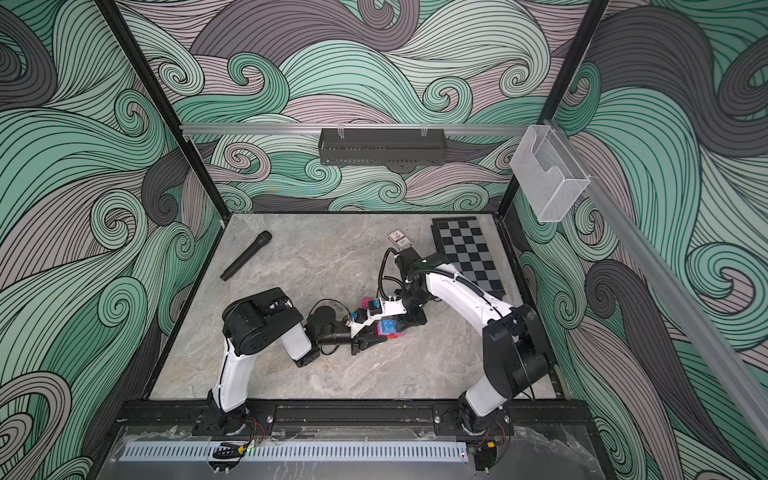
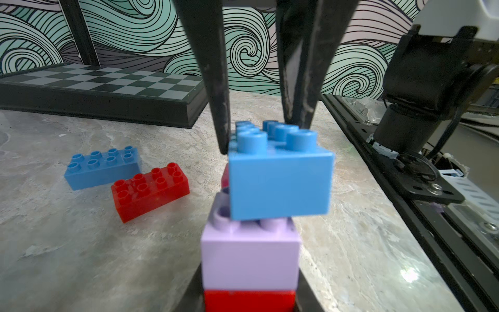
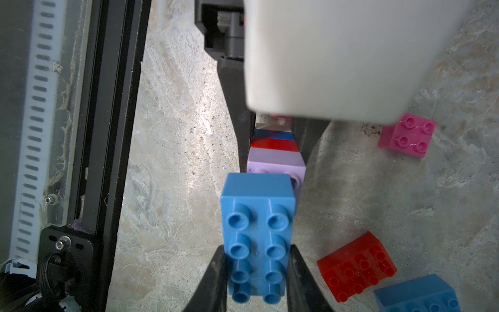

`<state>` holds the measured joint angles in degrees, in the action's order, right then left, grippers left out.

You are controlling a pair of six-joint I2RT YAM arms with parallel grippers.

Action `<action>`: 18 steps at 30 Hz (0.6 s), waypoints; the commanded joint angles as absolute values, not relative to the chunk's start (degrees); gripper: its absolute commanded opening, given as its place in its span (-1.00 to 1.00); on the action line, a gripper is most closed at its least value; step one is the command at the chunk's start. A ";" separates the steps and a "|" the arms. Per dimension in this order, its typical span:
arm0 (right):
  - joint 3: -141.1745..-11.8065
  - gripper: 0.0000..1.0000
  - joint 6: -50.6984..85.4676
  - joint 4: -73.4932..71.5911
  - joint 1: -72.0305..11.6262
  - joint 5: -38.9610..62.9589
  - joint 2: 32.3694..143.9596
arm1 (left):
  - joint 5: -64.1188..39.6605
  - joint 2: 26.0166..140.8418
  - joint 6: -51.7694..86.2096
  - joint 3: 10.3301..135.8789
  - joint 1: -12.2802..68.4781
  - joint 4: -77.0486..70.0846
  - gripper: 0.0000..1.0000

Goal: Assemble the letter p with lego
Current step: Assemble the lego brick with the lego brick.

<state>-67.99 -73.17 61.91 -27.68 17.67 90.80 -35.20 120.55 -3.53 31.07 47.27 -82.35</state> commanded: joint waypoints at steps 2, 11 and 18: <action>-68.11 -1.00 -74.10 62.62 -28.11 19.36 92.83 | -35.95 122.61 -2.37 31.38 46.76 -79.63 -1.00; -68.75 -1.00 -73.41 62.58 -28.12 20.63 94.14 | -36.03 122.78 -2.15 31.55 46.58 -79.60 -1.00; -68.20 -1.00 -71.76 61.50 -28.74 21.15 94.30 | -36.30 122.96 -1.93 31.73 46.49 -79.63 -1.00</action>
<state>-69.28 -72.44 61.28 -27.66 18.09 92.36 -35.53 120.55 -3.38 31.07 46.63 -82.28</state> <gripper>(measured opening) 0.307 0.334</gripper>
